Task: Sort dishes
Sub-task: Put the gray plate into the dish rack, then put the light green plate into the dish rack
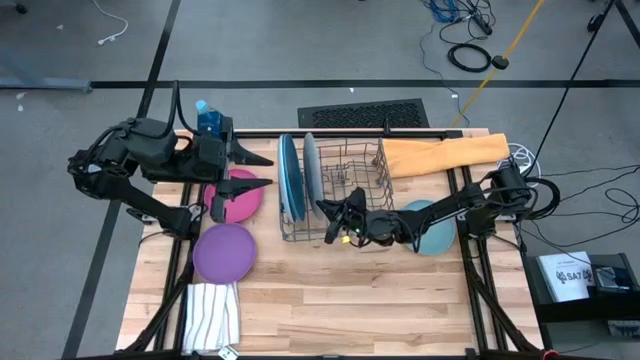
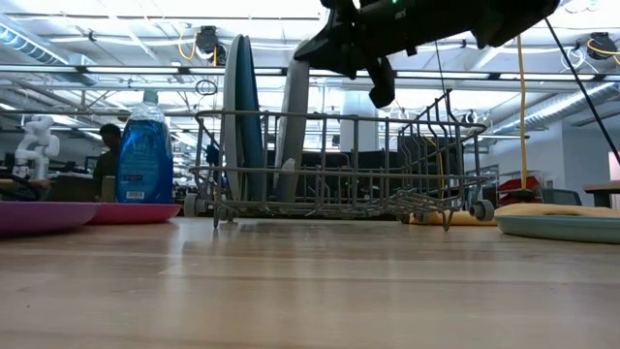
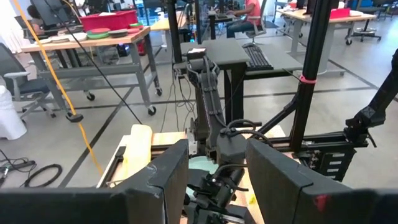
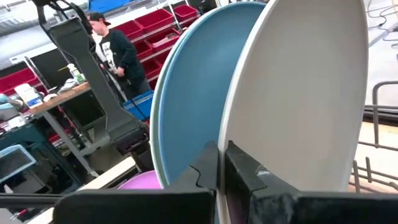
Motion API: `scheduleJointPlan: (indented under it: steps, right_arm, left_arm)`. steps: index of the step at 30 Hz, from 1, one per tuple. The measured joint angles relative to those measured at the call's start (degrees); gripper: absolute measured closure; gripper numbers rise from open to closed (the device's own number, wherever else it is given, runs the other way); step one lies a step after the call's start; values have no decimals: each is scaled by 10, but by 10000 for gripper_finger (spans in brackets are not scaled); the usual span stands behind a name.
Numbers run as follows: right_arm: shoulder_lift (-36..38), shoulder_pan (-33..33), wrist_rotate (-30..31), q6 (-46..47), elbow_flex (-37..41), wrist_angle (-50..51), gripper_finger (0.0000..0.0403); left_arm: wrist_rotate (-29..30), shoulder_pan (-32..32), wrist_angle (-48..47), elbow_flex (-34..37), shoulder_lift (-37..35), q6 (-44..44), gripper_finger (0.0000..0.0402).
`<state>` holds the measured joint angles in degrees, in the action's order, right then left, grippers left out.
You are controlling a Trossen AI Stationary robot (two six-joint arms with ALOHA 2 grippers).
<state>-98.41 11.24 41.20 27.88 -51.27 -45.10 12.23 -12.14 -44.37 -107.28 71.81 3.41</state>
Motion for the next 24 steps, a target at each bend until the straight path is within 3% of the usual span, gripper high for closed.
scheduleJointPlan:
  steps: [7,12,24]
  right_arm:
    - [-18,-12,-57,-5,0,-5,378]
    - [-19,-12,-61,-4,0,5,331]
    - [-19,-11,-138,-11,0,3,215]
  left_arm:
    - [0,0,3,0,2,4,240]
    - [0,0,4,0,2,4,240]
    - [0,0,3,0,2,2,240]
